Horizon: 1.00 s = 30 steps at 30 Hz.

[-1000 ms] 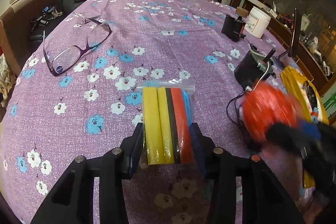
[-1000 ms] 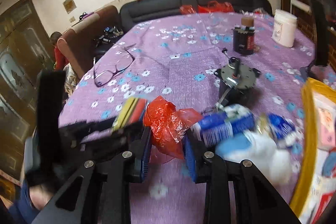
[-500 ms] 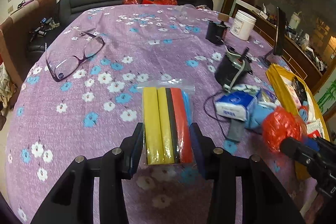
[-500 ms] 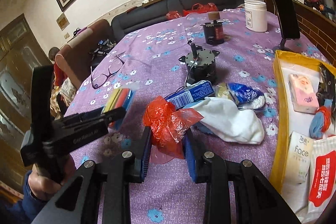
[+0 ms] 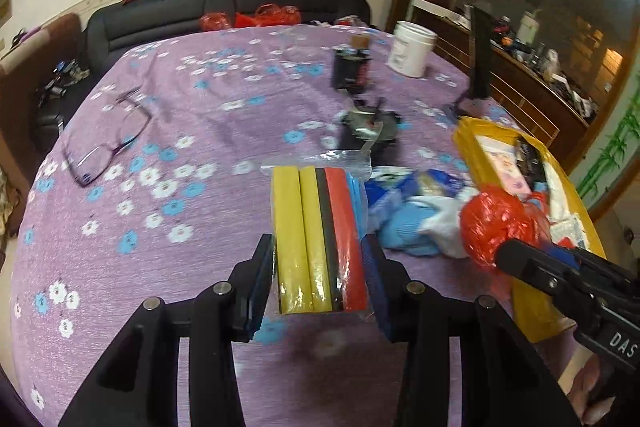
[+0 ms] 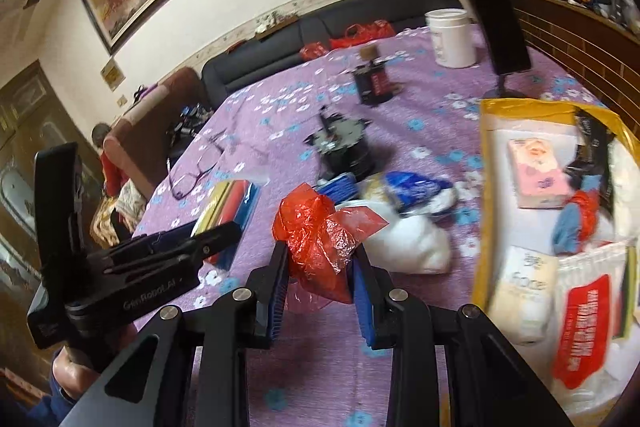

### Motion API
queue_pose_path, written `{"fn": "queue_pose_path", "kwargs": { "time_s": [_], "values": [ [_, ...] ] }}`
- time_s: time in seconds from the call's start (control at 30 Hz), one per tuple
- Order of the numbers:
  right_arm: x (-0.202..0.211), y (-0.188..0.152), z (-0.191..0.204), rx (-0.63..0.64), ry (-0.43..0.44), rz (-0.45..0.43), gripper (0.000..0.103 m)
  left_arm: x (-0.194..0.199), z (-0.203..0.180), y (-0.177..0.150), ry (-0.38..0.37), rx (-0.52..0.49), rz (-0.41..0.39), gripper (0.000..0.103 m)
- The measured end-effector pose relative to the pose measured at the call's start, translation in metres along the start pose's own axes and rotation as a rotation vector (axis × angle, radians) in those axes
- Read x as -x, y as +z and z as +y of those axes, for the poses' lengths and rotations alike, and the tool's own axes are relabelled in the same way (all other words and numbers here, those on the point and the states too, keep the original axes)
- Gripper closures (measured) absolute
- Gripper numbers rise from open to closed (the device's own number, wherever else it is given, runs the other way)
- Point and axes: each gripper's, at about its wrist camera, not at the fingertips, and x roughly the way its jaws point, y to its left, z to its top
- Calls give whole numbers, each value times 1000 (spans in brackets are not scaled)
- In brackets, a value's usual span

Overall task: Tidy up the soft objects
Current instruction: 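Lower the sponge strips and red plastic bag into the yellow tray, open both grippers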

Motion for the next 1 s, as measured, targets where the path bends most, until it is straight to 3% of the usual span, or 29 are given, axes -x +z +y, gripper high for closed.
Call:
{"fn": "queue_pose_path", "kwargs": {
  "time_s": [0.3, 0.6, 1.0],
  "values": [
    [48, 7, -67, -135, -57, -95, 71, -3, -83, 11, -78, -119, 1, 61],
    [94, 5, -142, -270, -148, -173, 70, -28, -156, 12, -155, -198, 61, 61],
    [88, 1, -194, -340, -258, -116, 69, -72, -215, 11, -180, -261, 127, 61]
  ]
}}
